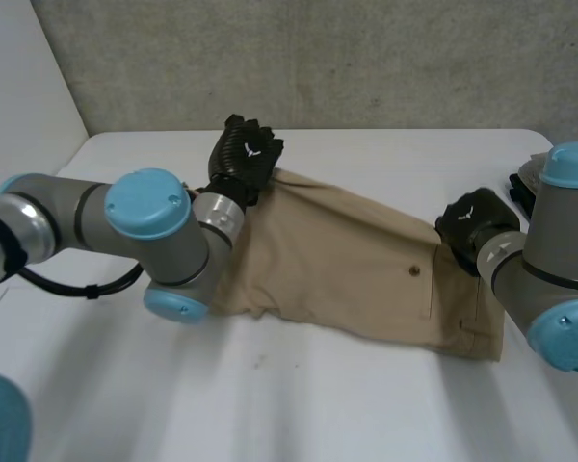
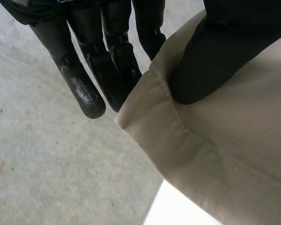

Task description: Fold the laundry.

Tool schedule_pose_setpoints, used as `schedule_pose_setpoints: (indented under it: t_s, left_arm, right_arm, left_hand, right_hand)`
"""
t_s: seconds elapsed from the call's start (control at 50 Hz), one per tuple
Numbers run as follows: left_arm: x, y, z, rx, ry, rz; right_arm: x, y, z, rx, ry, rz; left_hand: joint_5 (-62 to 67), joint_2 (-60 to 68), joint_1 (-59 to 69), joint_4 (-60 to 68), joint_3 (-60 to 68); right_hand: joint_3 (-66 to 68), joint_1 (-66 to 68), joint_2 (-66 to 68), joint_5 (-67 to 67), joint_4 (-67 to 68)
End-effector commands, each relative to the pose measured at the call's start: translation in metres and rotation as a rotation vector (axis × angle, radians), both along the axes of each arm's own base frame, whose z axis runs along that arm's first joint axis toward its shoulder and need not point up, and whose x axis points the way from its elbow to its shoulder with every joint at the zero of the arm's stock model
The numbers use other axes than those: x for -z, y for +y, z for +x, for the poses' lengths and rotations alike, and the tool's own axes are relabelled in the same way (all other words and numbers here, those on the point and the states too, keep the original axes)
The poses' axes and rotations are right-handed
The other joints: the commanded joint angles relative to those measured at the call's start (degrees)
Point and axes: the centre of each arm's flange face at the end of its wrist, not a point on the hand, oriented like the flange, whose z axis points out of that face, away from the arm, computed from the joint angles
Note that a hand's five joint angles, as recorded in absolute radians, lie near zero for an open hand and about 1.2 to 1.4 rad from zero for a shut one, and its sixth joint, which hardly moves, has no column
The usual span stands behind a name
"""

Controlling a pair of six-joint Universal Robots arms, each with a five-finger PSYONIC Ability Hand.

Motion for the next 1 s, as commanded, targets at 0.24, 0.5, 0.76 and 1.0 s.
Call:
schedule_pose_setpoints:
  t_s: [0.24,0.5,0.76,1.0]
  left_arm:
    - [-0.216,-0.036,0.024,-0.095,0.54,-0.59]
    - [-0.215,-0.005,0.046,-0.061,0.536,-0.514]
    - [-0.024,0.025,0.056,-0.064,0.188,-0.011]
    - [0.004,0.104,0.085,-0.062,-0.111,0.284]
  right_arm:
    - [-0.182,-0.077,0.047,-0.15,-0.384,-1.084]
    - [-0.17,-0.085,0.052,-0.179,-0.445,-0.953]
    - [-0.003,-0.071,0.061,-0.295,-0.304,-0.473]
    - [0.007,-0.012,0.023,-0.157,-0.165,-0.044]
  left_hand:
    - [13.2,11.3,14.4,11.1,11.7]
    - [13.2,11.3,14.4,11.1,11.7]
    - [13.2,11.3,14.4,11.1,11.7]
    - [13.2,11.3,14.4,11.1,11.7]
  right_hand:
    - [11.9,23.4,13.0,13.3,12.0]
    - [11.9,23.4,13.0,13.3,12.0]
    - [11.9,23.4,13.0,13.3,12.0]
    - [11.9,23.4,13.0,13.3,12.0]
